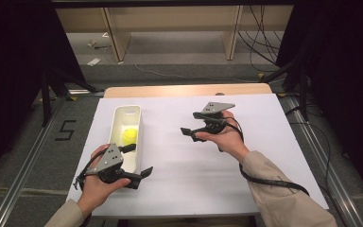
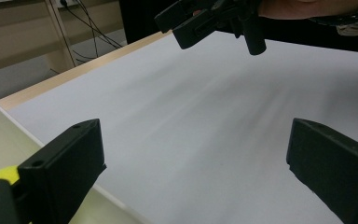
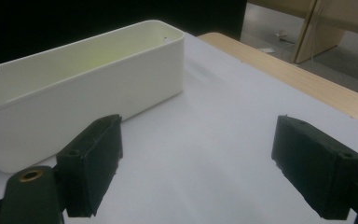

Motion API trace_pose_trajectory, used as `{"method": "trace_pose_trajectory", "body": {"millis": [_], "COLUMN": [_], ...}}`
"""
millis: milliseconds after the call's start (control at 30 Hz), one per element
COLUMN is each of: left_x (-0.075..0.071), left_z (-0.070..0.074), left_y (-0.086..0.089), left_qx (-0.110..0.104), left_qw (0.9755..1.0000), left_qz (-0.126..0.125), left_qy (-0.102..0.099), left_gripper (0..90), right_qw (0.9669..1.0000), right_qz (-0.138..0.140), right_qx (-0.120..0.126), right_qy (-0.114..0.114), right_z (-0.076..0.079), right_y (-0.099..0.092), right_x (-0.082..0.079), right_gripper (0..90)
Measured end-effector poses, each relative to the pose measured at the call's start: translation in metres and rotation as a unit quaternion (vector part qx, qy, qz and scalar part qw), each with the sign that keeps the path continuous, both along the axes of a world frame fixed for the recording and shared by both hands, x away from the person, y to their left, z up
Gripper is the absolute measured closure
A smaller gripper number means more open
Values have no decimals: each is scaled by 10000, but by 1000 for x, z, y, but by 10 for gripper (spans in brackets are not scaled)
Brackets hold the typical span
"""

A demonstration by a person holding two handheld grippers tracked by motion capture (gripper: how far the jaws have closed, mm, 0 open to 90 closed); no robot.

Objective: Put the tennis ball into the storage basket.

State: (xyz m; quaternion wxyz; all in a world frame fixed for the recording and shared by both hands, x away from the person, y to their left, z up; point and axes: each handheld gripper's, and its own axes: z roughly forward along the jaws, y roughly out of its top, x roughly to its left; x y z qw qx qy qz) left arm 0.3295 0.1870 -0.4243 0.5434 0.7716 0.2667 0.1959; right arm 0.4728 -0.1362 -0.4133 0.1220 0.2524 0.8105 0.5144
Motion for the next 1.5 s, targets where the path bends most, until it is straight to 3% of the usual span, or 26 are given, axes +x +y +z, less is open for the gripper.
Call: {"method": "trace_pose_trajectory", "body": {"millis": [1500], "left_x": [1], "left_z": [-1], "left_y": [0], "left_qx": [16], "left_qw": [10000], "left_qz": [20], "left_qy": [9], "left_gripper": [37], "right_qw": [9992], "right_qz": [-373], "right_qx": [99], "right_qy": [68], "right_z": [-11], "right_y": [-53], "right_x": [-20], "right_gripper": [172]}}
